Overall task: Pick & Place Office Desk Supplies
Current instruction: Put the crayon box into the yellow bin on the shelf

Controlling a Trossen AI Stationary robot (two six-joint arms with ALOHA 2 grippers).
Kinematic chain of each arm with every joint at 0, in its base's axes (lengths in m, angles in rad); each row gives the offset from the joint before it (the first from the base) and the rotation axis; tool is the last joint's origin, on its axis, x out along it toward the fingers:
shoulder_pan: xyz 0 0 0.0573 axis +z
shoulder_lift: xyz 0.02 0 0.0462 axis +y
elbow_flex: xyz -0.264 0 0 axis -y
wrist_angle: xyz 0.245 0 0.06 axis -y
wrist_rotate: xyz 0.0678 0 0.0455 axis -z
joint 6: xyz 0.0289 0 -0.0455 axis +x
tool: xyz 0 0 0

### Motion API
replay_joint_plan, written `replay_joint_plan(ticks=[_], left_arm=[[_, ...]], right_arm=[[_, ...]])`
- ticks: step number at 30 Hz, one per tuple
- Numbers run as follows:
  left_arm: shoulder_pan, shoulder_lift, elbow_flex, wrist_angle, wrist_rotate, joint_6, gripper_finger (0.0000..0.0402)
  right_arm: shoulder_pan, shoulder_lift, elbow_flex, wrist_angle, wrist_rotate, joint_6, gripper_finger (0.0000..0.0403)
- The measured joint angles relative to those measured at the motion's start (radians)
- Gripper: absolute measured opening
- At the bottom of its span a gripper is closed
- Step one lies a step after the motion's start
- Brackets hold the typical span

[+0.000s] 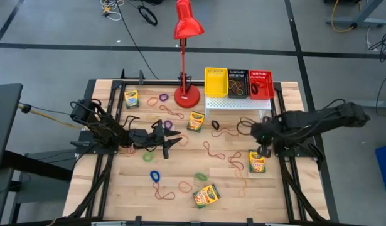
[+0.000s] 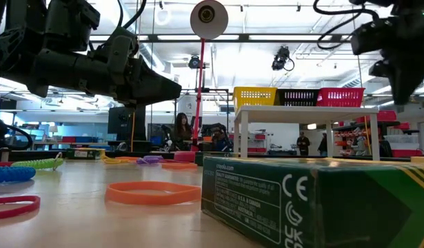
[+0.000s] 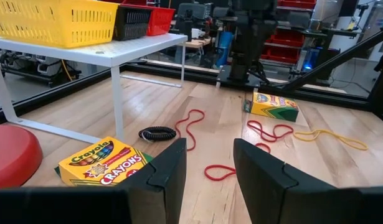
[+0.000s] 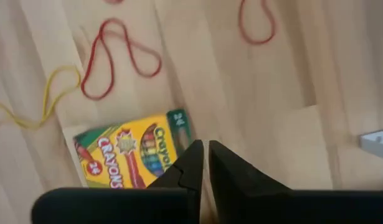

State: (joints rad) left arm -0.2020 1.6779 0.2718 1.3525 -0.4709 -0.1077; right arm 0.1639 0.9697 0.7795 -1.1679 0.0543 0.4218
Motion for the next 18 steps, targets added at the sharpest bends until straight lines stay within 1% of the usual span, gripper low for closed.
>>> replay_joint_plan(ticks=[3,7,12,18], left_arm=[[0.0,0.0,0.0,-0.001,0.0,0.0,0.014],[0.0,0.0,0.0,-0.002,0.0,0.0,0.014],[0.0,0.0,0.0,-0.002,0.0,0.0,0.014],[0.0,0.0,0.0,-0.002,0.0,0.0,0.014]], right_arm=[[0.037,0.026,-0.022,0.019,0.001,0.019,0.0059],[0.059,0.062,-0.046,0.046,0.002,0.017,0.0093],[0.059,0.085,-0.048,0.051,0.005,0.009,0.0131],[0.059,0.086,-0.048,0.043,0.03,-0.022,0.0165]])
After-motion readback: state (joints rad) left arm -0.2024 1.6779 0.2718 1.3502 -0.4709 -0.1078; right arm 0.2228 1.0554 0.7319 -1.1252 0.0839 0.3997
